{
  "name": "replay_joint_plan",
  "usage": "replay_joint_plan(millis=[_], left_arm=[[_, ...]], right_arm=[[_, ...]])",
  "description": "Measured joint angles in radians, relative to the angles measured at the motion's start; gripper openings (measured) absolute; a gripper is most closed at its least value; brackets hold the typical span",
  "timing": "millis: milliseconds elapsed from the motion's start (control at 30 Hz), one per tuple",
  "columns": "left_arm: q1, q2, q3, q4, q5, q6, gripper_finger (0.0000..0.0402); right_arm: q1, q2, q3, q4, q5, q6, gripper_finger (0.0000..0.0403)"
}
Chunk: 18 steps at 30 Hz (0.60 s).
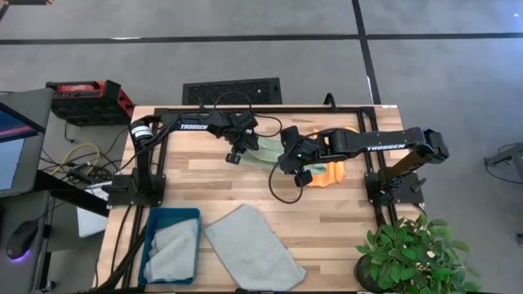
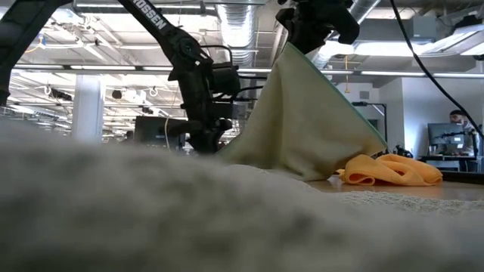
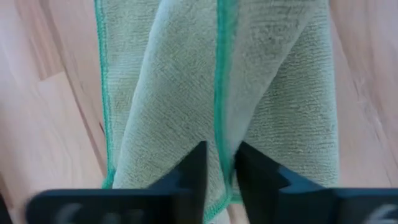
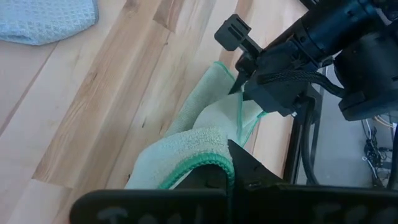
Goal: Fold microfiber towels
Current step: Fold the green microfiber towel
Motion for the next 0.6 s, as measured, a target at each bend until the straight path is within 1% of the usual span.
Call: replay_joint_plan(millis=[67, 100, 200, 333, 500, 600], left_arm=[[0.002, 0.0, 0.0, -0.001, 0.0, -0.005, 0.002], [0.002, 0.0, 0.0, -0.003, 0.0, -0.012, 0.0011], [0.005, -0.008, 0.0, -0.023, -0.008, -0.041, 0.0007], [0.005, -0.054, 0.0, -0.068, -0.018, -0.075, 0.0002], [0.005, -0.149, 0.0, -0.129, -0.025, -0.123, 0.0001], [0.002, -0.221, 0.0, -0.152, -0.045, -0.152, 0.0]], right_arm=[[0.0, 0.0, 0.0, 0.0, 0.0, 0.001, 0.0006], [0.0, 0.0, 0.0, 0.0, 0.001, 0.006, 0.0006], [0.0, 0.0, 0.0, -0.018, 0.029, 0.015, 0.0006], [-0.006, 0.0, 0.0, -0.056, 0.057, 0.064, 0.0006], [-0.022, 0.0, 0.0, -0.14, 0.068, 0.118, 0.0006], [-0.031, 0.0, 0.0, -0.162, 0.136, 0.122, 0.0006]])
